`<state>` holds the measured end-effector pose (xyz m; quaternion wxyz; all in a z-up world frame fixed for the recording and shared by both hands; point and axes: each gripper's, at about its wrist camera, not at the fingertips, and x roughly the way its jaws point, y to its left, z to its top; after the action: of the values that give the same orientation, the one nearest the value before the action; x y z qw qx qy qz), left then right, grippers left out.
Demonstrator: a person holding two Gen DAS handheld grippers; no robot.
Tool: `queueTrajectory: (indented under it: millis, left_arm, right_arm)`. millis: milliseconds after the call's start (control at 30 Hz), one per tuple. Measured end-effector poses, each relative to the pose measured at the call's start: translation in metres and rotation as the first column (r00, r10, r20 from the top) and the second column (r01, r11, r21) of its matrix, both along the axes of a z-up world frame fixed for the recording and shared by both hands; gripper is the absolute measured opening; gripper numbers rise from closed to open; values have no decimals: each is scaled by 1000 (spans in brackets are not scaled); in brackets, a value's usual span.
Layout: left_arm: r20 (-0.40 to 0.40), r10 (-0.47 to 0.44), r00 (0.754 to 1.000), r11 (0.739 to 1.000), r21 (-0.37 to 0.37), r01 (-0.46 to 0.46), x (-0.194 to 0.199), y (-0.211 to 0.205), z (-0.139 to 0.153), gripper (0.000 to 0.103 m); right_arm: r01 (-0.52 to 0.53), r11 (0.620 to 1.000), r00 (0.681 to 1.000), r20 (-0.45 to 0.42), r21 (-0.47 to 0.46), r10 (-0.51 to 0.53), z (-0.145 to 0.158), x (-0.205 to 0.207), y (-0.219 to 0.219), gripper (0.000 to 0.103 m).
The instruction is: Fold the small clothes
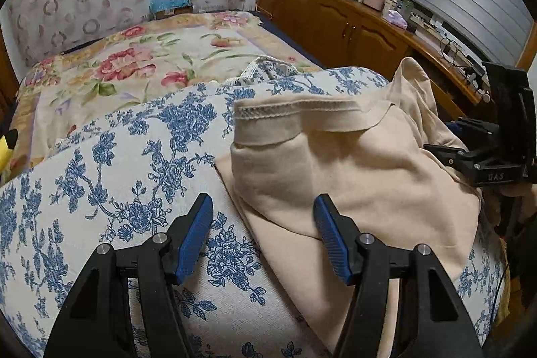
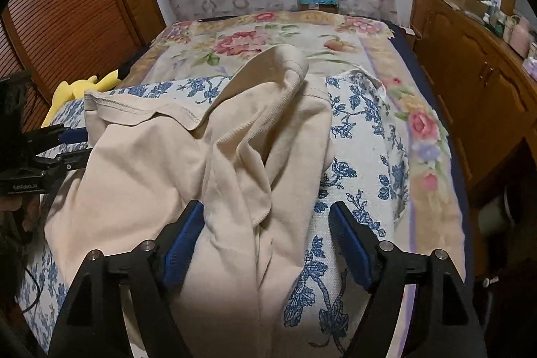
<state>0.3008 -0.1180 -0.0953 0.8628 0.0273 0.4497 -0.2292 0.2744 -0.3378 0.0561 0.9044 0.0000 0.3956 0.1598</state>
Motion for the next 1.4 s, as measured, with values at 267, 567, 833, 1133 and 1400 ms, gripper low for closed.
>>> queueTrajectory:
  millis: [267, 567, 833, 1133, 1400]
  left_arm:
    - [-9, 1, 1000, 999, -49, -2, 4, -1, 0, 54]
    - [-38, -17, 999, 989, -147, 11, 2, 2, 10, 13]
    - [112, 8, 994, 976, -218, 16, -37, 26, 63, 12]
    - [228, 126, 965, 969, -238, -71, -78, 103, 105, 12]
    - [276, 301, 913, 947, -202, -251, -119, 195, 101, 12]
  right_arm:
    - [-88, 996, 996, 16, 26, 87, -19, -12, 13, 51]
    - [-142, 987, 989, 54, 70, 139, -17, -19, 1, 22]
    - [-175, 984, 963, 214, 44, 162, 21, -51, 13, 21]
    - [-290, 957, 908, 308, -24, 283, 57, -57, 65, 21]
    - [-457, 884, 826, 319, -101, 464, 62, -16, 146, 21]
